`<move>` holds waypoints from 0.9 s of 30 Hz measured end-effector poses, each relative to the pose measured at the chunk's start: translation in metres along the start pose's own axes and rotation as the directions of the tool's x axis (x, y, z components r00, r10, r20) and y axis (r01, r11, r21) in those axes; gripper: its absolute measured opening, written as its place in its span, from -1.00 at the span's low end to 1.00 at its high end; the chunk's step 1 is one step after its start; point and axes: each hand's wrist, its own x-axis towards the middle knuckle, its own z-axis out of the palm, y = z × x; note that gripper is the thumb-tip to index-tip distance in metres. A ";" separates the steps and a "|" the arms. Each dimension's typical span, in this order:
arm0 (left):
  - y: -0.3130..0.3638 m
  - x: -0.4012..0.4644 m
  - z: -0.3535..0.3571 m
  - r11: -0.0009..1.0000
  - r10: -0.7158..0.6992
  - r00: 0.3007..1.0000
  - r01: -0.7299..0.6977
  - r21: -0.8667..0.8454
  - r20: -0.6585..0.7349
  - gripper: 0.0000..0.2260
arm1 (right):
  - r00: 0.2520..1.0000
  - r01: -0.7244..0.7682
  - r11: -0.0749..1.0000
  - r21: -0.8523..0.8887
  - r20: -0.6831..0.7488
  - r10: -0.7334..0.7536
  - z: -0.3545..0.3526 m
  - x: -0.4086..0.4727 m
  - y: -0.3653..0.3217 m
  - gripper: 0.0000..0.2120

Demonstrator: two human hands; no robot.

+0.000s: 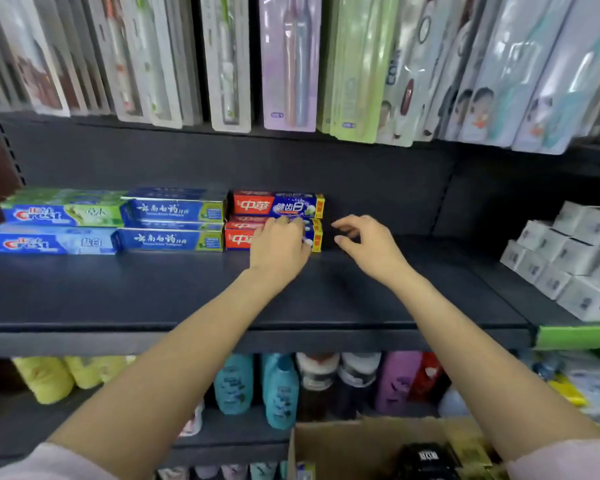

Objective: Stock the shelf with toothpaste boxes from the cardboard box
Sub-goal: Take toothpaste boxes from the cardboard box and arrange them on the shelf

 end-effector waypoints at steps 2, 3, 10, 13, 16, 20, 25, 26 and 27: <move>0.026 -0.028 0.004 0.990 -0.039 0.999 0.039 -0.138 0.007 -0.77 | 0.998 -0.050 0.996 0.071 0.037 0.047 -0.017 -0.036 0.014 -0.78; 0.038 -0.041 0.005 0.973 -0.072 0.997 0.076 -0.219 0.028 -0.81 | 0.996 -0.075 0.992 0.104 0.058 0.070 -0.025 -0.053 0.022 -0.81; 0.125 -0.121 0.032 0.965 -0.101 0.971 0.149 -0.216 0.218 -0.85 | 0.965 -0.114 0.993 0.015 0.240 0.108 -0.059 -0.152 0.092 -0.87; 0.146 -0.149 0.060 0.966 -0.112 0.926 0.186 -0.179 0.360 -0.85 | 0.930 -0.109 0.988 -0.110 0.338 0.141 -0.049 -0.186 0.128 -0.83; 0.160 -0.172 0.091 0.966 -0.104 0.845 0.211 -0.148 0.524 -0.84 | 0.872 -0.115 0.969 -0.219 0.445 0.204 -0.036 -0.216 0.165 -0.80; 0.173 -0.192 0.128 0.969 -0.101 0.770 0.219 -0.113 0.630 -0.76 | 0.789 -0.154 0.933 -0.325 0.529 0.314 -0.019 -0.245 0.210 -0.74; 0.186 -0.215 0.175 0.983 0.148 0.651 -0.012 -0.185 0.745 -0.61 | 0.645 -0.120 0.927 -0.355 0.682 0.345 -0.007 -0.272 0.242 -0.52; 0.188 -0.220 0.184 0.981 0.185 0.606 -0.071 -0.179 0.774 -0.53 | 0.618 -0.096 0.923 -0.371 0.705 0.348 -0.004 -0.277 0.246 -0.48; 0.189 -0.224 0.194 0.978 0.209 0.562 -0.137 -0.159 0.800 -0.47 | 0.601 -0.080 0.914 -0.397 0.713 0.362 -0.001 -0.281 0.250 -0.45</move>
